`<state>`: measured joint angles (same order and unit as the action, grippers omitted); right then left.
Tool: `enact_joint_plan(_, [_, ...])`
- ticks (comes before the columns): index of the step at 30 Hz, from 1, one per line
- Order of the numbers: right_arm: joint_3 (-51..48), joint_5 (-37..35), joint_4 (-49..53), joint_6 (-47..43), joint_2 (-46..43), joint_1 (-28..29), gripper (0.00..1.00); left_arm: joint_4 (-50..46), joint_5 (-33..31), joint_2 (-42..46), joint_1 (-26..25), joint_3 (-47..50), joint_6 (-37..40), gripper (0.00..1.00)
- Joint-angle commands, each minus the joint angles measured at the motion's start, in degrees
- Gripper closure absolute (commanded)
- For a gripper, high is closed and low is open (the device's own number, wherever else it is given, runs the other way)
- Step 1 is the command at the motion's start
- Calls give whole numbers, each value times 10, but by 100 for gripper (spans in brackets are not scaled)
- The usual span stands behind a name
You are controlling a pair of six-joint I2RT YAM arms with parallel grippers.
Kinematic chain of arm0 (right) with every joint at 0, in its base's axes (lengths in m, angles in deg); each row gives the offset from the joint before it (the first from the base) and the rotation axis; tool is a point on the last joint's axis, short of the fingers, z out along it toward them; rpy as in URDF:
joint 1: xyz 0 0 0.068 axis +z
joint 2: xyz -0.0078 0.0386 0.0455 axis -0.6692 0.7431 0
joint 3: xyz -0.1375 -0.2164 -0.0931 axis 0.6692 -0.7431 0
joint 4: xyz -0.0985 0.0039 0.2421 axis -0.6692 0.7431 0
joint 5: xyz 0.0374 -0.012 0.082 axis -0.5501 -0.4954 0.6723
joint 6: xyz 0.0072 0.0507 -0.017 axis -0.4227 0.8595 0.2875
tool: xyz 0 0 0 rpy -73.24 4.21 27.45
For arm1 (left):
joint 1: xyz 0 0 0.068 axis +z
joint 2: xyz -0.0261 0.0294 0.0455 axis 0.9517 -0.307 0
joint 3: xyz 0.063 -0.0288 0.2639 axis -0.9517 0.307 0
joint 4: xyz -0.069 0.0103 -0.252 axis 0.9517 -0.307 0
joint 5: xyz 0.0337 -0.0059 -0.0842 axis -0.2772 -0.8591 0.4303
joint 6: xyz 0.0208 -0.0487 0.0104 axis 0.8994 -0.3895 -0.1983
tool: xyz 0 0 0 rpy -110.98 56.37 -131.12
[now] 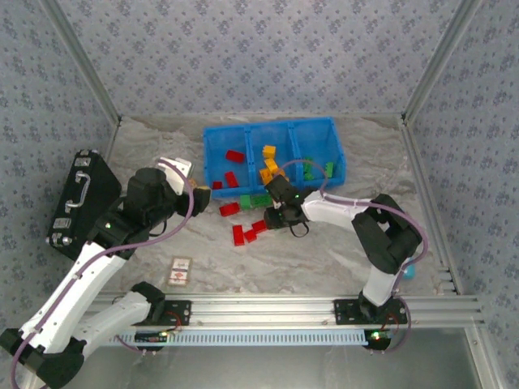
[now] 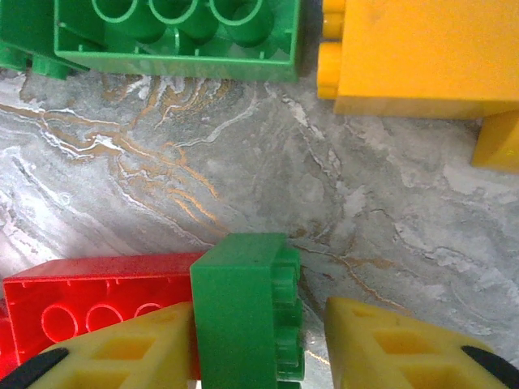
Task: Sort the legos into containers by color
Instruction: Place the legos at the center of the table, then pick up the lego from the center of the table.
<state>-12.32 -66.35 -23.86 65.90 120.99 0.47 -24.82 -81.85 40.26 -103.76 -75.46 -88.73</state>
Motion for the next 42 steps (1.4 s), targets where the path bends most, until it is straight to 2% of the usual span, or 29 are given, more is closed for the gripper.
enact_joint_plan(1, [-20, -3, 10, -1, -18, 0, 53, 1, -7, 9, -4, 1, -5, 24])
enact_joint_plan(11, [-41, 6, 2, -2, -43, -10, 53, 4, -5, 7, -4, 1, -5, 24])
enact_joint_plan(21, [-45, 29, -15, -9, -57, -15, 48, 7, -6, 4, -4, 4, -1, 24])
enact_joint_plan(24, [-47, 38, -20, -9, -57, -22, 53, 9, -7, 2, -4, 5, 0, 24])
enact_joint_plan(31, [-50, 41, -21, -13, -58, -32, 53, 13, -7, -5, -4, 5, 3, 23])
enact_joint_plan(42, [-50, 40, -21, -17, -44, -44, 68, 14, -5, -12, -4, 1, 1, 23])
